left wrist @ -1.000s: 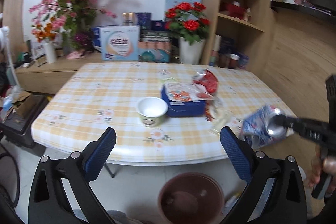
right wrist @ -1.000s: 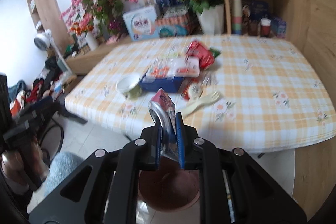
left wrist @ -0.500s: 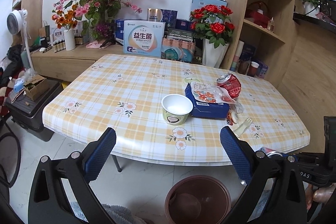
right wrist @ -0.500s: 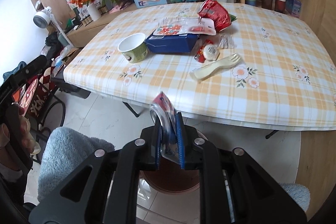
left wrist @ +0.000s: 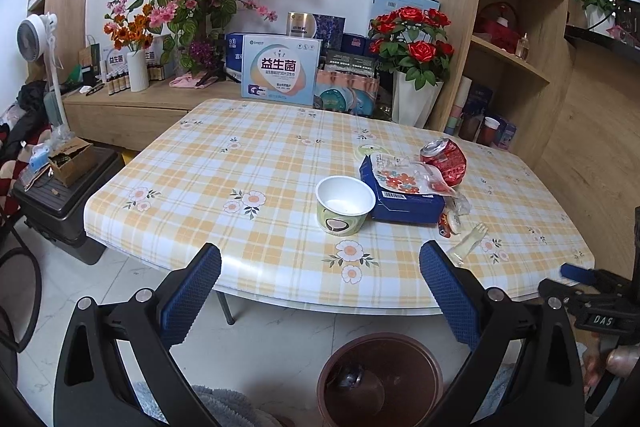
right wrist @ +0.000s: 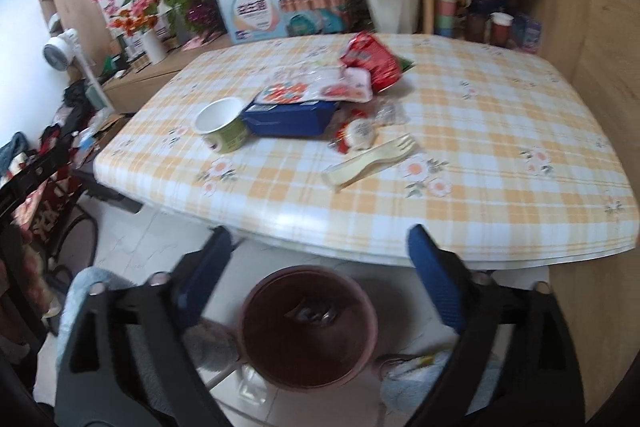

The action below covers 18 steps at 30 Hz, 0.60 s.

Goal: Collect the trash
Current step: 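Lower the can over the brown bin and open the right gripper, then grasp the white paper bowl rim with the left gripper while the right gripper approaches the cream spoon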

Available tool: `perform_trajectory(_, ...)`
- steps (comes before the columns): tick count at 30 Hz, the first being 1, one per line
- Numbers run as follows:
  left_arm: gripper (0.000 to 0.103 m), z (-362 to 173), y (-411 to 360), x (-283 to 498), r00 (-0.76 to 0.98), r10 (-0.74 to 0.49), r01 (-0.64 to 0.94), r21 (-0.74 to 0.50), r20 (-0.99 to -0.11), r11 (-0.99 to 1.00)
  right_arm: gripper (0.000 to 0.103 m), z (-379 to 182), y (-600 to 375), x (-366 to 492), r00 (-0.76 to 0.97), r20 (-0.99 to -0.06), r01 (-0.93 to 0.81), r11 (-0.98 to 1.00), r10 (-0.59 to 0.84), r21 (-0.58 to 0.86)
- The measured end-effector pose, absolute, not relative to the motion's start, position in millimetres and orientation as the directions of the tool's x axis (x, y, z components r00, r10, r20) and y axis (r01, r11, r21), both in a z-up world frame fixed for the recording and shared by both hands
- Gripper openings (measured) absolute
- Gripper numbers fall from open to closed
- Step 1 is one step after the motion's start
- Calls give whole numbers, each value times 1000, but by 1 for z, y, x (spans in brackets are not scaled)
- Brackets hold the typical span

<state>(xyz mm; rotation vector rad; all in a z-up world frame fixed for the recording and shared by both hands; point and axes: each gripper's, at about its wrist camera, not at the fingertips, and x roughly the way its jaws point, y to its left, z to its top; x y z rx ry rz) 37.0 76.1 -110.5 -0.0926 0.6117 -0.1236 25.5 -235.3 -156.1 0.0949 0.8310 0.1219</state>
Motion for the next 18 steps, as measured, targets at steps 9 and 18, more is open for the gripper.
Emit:
perform_trajectory(9,97,-119,74,44,798,-137,92,-107,-587,990,97,-152,-280,40,706,-708,62,997,-19,35)
perform_trajectory(18,97,-132,57,78,777,-146,124,-79,-612,989,97,-167,-300,58,690,-722,84,996,-46,17)
